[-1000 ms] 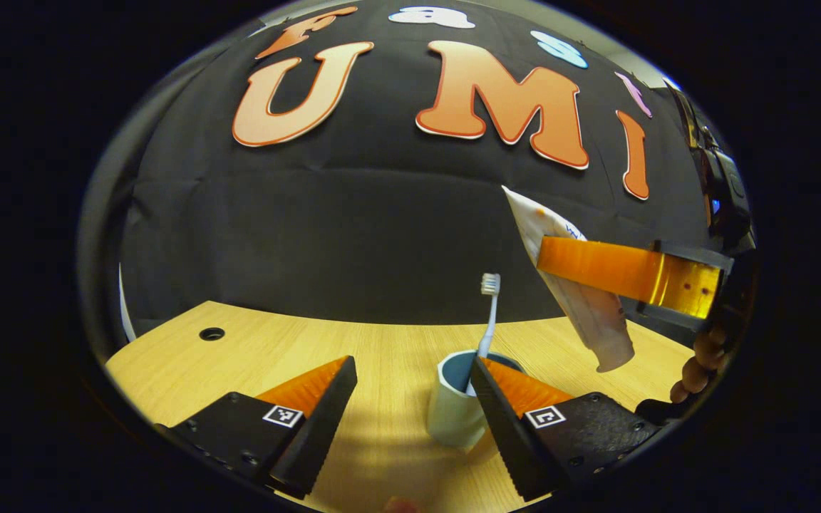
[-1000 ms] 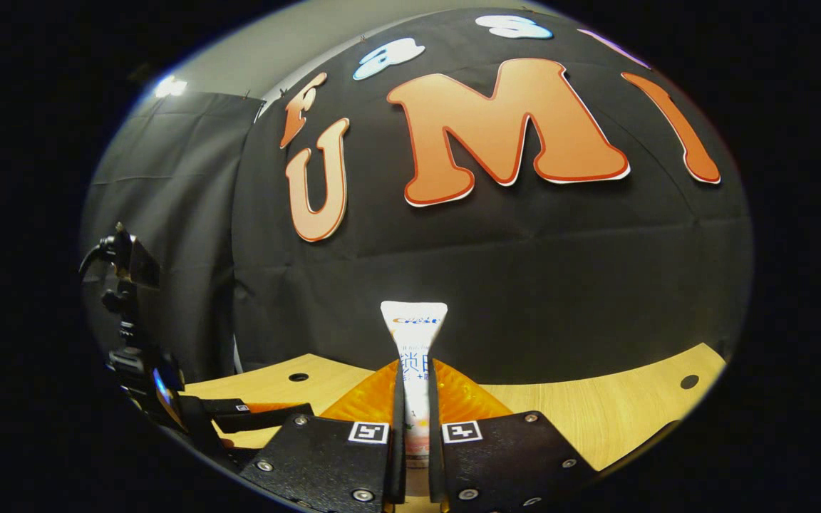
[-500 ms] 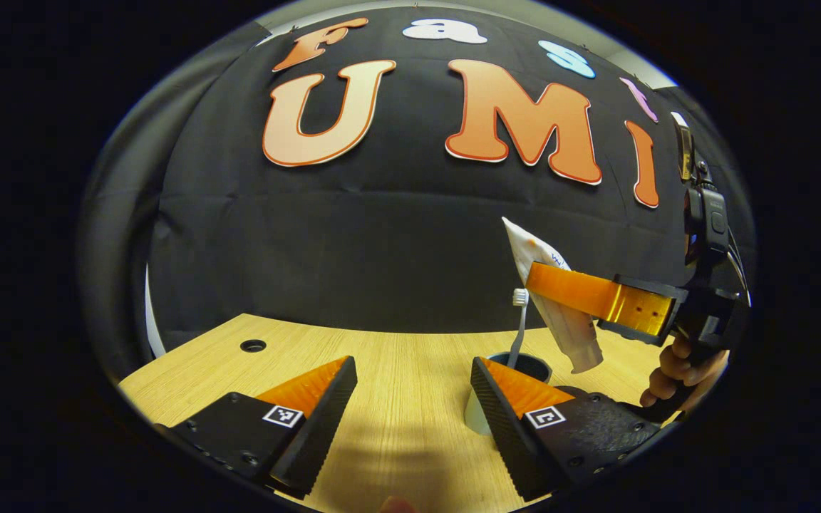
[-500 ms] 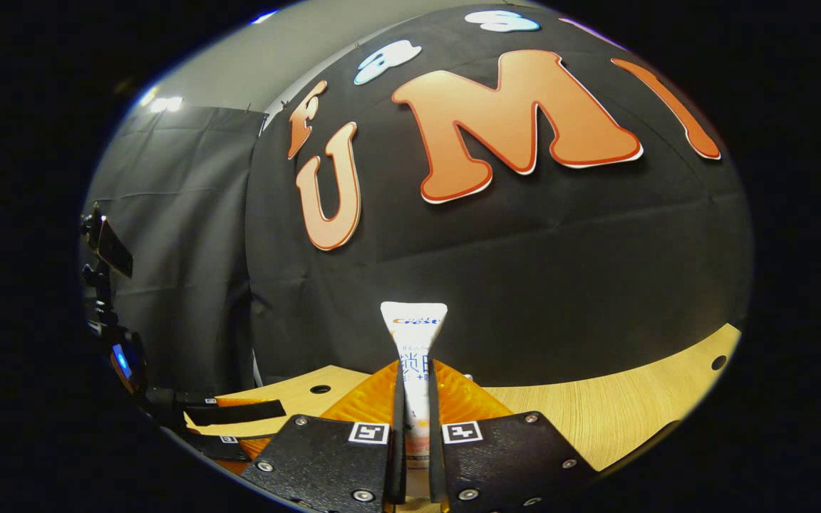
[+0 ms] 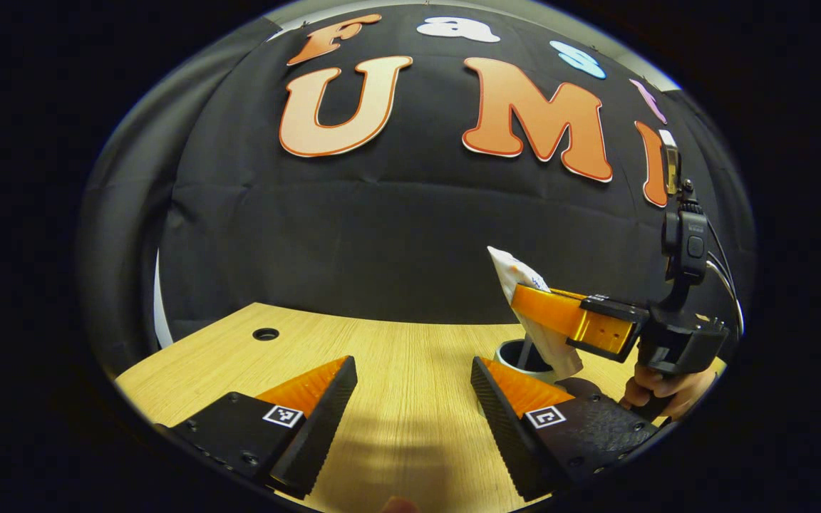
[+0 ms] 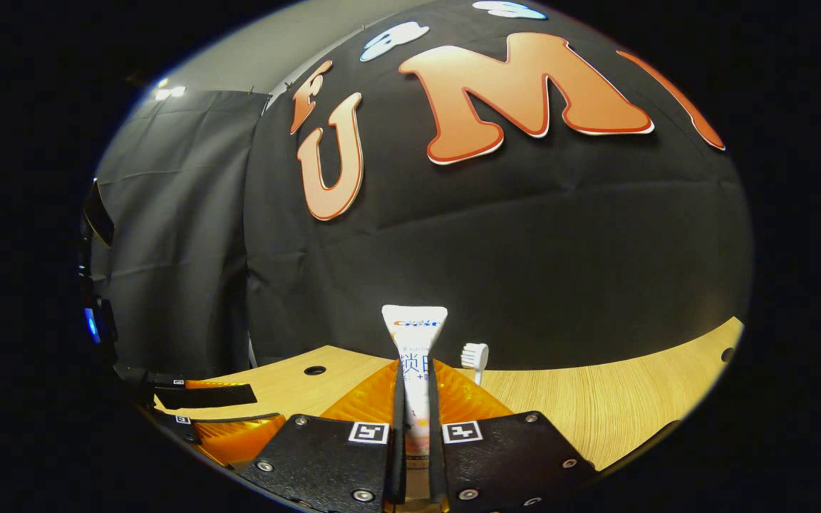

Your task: Put the toothbrush and toothpaste on the desktop into the cup, then pick up the cup and place it on the coaster on the desktop.

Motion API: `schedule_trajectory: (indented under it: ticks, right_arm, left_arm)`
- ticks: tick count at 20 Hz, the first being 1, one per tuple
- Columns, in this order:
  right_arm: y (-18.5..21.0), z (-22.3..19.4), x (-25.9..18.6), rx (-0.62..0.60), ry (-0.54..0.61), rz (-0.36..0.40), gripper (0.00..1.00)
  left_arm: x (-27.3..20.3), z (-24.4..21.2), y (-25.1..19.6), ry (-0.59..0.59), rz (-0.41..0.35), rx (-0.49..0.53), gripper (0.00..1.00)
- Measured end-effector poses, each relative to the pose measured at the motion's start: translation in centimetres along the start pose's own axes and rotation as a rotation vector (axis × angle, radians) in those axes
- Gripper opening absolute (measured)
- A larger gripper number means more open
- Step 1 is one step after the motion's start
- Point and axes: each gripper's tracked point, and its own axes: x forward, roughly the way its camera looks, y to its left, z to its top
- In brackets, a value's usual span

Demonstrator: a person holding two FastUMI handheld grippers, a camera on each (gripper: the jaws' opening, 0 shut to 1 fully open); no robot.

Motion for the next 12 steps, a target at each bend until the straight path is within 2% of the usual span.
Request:
schedule_trajectory:
  ticks: [5, 12]
  right_arm:
    - [-0.1, 0.2, 0.3, 0.028, -0.004, 0.01, 0.13]
    - [-0.6, 2.5, 0.7, 0.141, -0.098, 0.061, 0.13]
  left_arm:
    - [-0.4, -0.6, 0.1, 0.026, 0.004, -0.006, 0.97]
    - [-0.5, -0.7, 0.1, 0.033, 0.002, -0.023, 0.97]
